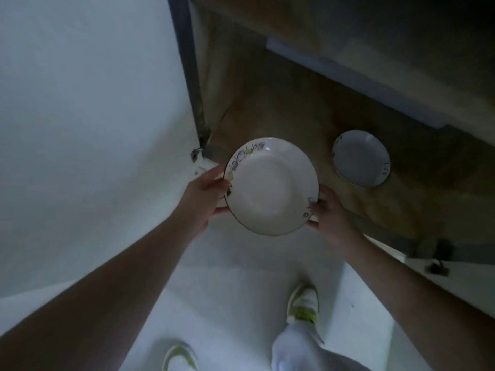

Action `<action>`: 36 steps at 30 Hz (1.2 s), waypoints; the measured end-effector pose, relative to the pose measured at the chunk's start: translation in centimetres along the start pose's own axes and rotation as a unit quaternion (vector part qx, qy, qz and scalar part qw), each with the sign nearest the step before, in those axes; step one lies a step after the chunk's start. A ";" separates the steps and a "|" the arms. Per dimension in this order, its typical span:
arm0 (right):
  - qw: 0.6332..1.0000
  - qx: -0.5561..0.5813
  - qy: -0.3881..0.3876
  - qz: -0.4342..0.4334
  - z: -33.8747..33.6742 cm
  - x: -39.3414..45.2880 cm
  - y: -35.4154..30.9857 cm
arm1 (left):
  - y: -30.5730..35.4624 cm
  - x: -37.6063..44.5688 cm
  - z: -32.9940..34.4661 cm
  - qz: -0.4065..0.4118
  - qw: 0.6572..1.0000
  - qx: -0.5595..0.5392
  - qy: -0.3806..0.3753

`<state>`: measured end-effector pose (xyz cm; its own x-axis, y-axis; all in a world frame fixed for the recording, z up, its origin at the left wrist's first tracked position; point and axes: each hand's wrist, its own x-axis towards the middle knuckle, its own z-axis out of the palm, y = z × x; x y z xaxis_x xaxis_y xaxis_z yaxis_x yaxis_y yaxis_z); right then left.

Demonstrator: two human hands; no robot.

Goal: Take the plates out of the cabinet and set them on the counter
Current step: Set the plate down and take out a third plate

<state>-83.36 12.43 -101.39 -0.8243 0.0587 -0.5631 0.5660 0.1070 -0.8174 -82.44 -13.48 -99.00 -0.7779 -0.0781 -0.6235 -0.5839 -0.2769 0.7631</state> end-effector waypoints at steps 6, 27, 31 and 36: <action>0.998 0.025 -0.016 0.064 1.6 -12.7 -4.6 | 3.5 -12.2 -3.1 -0.012 1.000 0.005 0.002; 1.000 -0.014 -0.004 -0.014 -3.1 -50.9 -28.6 | 24.9 -50.4 -0.5 0.116 0.990 0.076 0.015; 0.997 -0.014 0.003 -0.074 -6.3 -54.5 -31.2 | 26.5 -55.2 3.1 0.135 0.989 0.051 0.038; 0.993 0.009 0.025 -0.113 -14.7 -60.6 -31.7 | 26.6 -61.8 10.5 0.141 0.989 0.040 0.007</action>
<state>-51.55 20.13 -39.62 -0.9294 0.0841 -0.3593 0.3668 0.1046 -0.9244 -52.30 -6.00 -38.37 -0.9094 -0.1555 -0.3857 -0.3611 -0.1652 0.9178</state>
